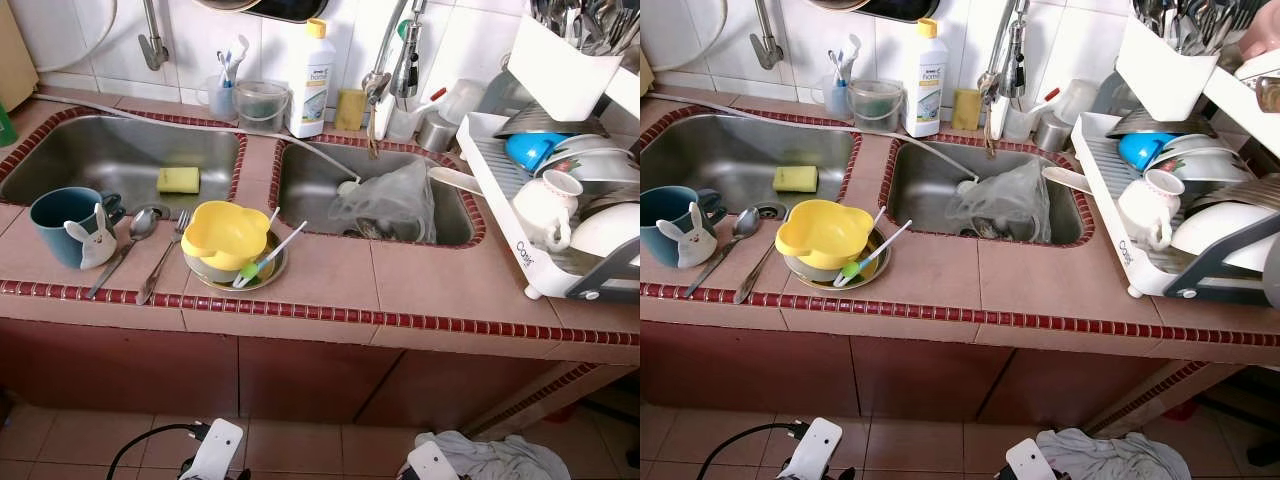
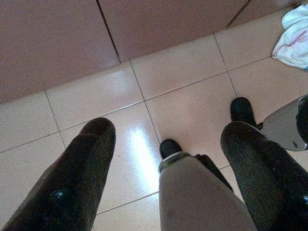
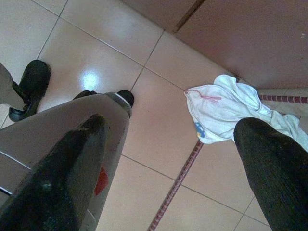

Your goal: Kitchen organization

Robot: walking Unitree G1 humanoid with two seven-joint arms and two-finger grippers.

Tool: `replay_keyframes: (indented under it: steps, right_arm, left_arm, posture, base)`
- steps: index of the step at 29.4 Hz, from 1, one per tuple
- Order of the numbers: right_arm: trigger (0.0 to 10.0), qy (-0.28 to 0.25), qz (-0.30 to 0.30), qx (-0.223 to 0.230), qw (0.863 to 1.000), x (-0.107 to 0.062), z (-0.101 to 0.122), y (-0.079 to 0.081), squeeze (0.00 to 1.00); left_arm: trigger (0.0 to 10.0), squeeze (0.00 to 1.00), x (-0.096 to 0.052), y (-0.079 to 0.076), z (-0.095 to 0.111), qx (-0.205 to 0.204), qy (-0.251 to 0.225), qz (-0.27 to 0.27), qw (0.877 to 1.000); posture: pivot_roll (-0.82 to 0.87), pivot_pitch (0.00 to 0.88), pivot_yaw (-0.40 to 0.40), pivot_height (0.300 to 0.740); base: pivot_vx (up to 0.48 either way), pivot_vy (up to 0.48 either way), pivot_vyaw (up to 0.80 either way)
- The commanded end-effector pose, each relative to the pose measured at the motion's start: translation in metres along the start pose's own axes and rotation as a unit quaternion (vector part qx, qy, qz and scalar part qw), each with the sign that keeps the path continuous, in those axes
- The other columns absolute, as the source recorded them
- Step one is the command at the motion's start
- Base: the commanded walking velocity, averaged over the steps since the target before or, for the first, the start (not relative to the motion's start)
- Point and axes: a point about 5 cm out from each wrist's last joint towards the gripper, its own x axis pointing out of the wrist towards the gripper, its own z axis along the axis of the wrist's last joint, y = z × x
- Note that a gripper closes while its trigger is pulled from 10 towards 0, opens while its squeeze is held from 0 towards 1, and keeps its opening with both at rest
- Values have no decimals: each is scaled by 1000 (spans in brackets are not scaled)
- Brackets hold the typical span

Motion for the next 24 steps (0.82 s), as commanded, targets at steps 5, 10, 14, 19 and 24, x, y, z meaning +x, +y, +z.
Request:
replay_keyframes:
  steps: [5, 10, 14, 19, 24]
  right_arm:
    - [10000, 34, -49, 76, 995, -4, -19, -4, 0]
    - [10000, 36, -49, 78, 995, -4, -20, -3, 0]
    - [10000, 34, -50, 82, 995, -4, -21, -2, 0]
    - [10000, 31, -49, 83, 995, -4, -20, -1, 0]
    - [10000, 28, -48, 71, 996, -4, -20, -3, 0]
  left_arm:
    - [10000, 0, -4, 2, -20, 36, 34, 34, 998]
    - [10000, 0, -5, 2, -22, 12, 36, 21, 999]
    - [10000, 0, -5, 1, -22, 14, 37, 19, 999]
    - [10000, 0, -4, -2, -20, 16, 38, 18, 999]
    - [10000, 0, -3, -1, -16, 17, 29, 21, 999]
  posture:
    - [72, 0, -59, 731]
    - [72, 0, -60, 731]
    - [74, 0, -58, 731]
    - [76, 0, -59, 731]
    - [86, 0, -66, 731]
  base:
    - [0, 0, 0]
    - [0, 0, 0]
    - [0, 0, 0]
    - [0, 0, 0]
    - [0, 0, 0]
